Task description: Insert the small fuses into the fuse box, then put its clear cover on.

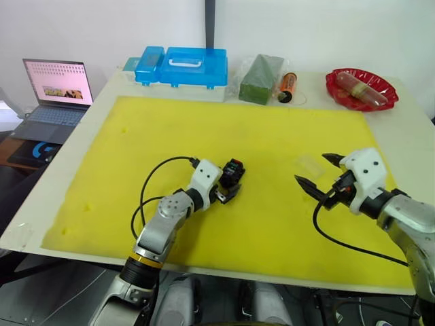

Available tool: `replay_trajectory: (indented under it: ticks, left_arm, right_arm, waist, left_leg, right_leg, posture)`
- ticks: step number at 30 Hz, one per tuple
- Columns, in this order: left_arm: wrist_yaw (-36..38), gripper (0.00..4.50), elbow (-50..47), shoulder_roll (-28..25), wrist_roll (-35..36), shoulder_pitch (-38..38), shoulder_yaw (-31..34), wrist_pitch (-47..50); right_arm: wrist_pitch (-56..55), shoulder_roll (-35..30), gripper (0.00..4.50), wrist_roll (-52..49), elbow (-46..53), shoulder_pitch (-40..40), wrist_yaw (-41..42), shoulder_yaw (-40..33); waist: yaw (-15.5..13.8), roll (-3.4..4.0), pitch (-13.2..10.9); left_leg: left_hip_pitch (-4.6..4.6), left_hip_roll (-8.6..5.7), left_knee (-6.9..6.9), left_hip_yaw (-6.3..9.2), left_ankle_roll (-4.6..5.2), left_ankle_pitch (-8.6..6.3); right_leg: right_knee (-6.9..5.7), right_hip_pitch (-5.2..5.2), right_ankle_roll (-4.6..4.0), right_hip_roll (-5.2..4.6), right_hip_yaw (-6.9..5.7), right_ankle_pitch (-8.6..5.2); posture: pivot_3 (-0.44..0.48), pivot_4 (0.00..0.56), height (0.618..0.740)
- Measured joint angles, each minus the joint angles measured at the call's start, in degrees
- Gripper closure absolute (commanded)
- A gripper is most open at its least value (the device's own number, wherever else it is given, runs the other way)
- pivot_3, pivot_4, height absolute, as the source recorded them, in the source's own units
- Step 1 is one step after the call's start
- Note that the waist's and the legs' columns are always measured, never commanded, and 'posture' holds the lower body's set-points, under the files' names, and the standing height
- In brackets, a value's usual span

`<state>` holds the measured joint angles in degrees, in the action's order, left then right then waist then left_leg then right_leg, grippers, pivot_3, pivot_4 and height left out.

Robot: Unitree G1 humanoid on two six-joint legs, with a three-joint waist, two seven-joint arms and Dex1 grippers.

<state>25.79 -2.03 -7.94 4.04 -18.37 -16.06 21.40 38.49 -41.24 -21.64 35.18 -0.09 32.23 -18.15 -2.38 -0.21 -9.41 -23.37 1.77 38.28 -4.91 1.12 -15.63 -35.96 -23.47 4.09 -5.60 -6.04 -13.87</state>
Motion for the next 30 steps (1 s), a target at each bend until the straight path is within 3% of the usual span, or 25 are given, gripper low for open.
replay_trajectory:
  ticks: [8,15,20,24,30]
  left_arm:
    - [3.15,1.69,-0.23,-3.36,-0.02,0.74,0.13,-3.45]
    - [26.35,1.69,9.69,-13.52,7.51,-4.63,1.56,-15.04]
    - [40.39,0.04,21.09,-17.13,8.94,-10.62,1.74,-24.14]
    - [42.99,0.04,25.16,-15.54,9.05,-11.58,2.25,-28.01]
    - [42.14,0.04,23.51,-13.84,8.96,-9.31,3.42,-28.36]
  right_arm:
    - [-0.12,0.05,0.0,-0.01,-1.15,-0.05,-0.27,-0.13]
    - [-1.0,-0.77,0.0,-0.54,-5.6,-1.06,2.25,-0.41]
    - [-2.69,-1.58,0.0,-0.53,-8.6,-2.1,3.68,-0.42]
    - [-3.26,-1.57,0.0,-0.56,-9.3,-2.08,3.88,-0.41]
    - [-3.41,-1.58,0.0,-0.56,-9.66,-1.29,3.89,-0.56]
  waist:
    - [0.26,0.02,0.01]
    - [0.37,0.04,0.02]
    - [0.23,0.04,0.02]
    - [0.17,0.03,0.01]
    - [0.17,0.03,0.01]
  left_leg:
    - [0.01,0.04,-0.02,-0.02,0.0,0.0]
    - [-0.01,0.08,-0.03,-0.05,0.0,0.0]
    - [-0.02,0.06,-0.03,-0.07,0.0,0.0]
    - [-0.04,0.04,-0.03,-0.07,0.01,0.0]
    - [-0.02,0.04,-0.02,-0.06,0.01,0.0]
  right_leg:
    - [-0.02,-0.04,-0.01,0.04,0.0,-0.01]
    - [-0.09,-0.15,-0.11,0.08,-0.01,-0.06]
    - [-0.07,-0.14,-0.1,0.07,-0.01,-0.05]
    - [-0.06,-0.11,-0.07,0.04,-0.01,-0.03]
    - [-0.07,-0.08,-0.06,0.04,-0.01,-0.03]
  posture:
    - [0.0,0.15,0.74]
    - [0.0,0.15,0.74]
    - [0.0,0.15,0.74]
    - [0.0,0.15,0.74]
    - [0.0,0.15,0.74]
